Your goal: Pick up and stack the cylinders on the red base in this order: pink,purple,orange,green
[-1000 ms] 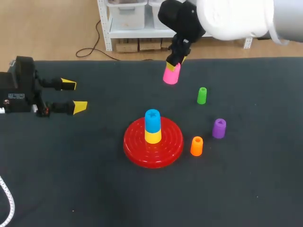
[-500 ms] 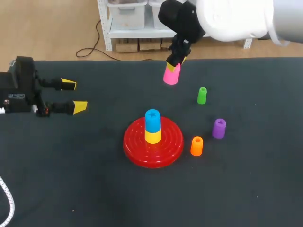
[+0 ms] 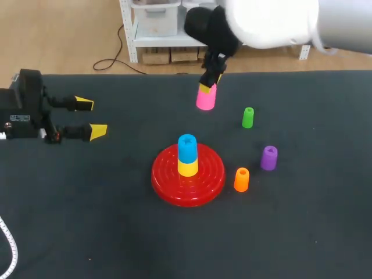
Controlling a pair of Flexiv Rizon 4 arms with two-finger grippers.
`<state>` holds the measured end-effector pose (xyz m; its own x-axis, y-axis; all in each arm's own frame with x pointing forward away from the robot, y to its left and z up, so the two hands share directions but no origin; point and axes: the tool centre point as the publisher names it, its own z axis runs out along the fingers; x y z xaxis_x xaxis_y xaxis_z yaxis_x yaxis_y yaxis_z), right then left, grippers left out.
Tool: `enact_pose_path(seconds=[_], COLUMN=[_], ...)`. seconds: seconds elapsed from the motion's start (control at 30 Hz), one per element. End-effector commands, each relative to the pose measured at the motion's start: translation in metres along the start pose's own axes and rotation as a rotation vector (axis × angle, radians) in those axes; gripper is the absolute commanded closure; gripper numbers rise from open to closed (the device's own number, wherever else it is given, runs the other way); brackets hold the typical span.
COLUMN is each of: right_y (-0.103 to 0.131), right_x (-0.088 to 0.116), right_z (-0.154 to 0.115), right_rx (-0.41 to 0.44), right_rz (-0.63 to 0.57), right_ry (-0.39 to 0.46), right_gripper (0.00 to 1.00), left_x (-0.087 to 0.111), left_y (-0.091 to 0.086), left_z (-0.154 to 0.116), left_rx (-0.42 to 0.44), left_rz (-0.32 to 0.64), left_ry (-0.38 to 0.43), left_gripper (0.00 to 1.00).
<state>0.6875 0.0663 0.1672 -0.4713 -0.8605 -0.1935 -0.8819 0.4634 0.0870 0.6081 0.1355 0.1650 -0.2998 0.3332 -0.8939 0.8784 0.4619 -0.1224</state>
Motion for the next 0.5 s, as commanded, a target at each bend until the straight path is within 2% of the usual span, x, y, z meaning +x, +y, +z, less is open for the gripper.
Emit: enact_pose_path(seconds=[0.03, 0.13, 0.33, 0.5], right_y=[0.008, 0.026, 0.057, 0.067], right_x=[-0.027, -0.032, -0.037, -0.035], right_z=[0.005, 0.007, 0.003, 0.0], right_rx=[-0.02, -0.019, -0.014, 0.007], right_rz=[-0.041, -0.077, -0.128, -0.147], right_ry=[0.115, 0.161, 0.182, 0.179], right_gripper=[1.0, 1.0, 1.0, 1.0], left_x=[0.002, 0.002, 0.002, 0.002], left_y=[0.0, 0.0, 0.0, 0.0], left_z=[0.001, 0.001, 0.001, 0.001], left_rx=[-0.004, -0.004, -0.004, -0.004], left_rz=[0.003, 0.003, 0.003, 0.003], left_ry=[-0.009, -0.009, -0.009, -0.009], left_gripper=[0.0, 0.0, 0.0, 0.0])
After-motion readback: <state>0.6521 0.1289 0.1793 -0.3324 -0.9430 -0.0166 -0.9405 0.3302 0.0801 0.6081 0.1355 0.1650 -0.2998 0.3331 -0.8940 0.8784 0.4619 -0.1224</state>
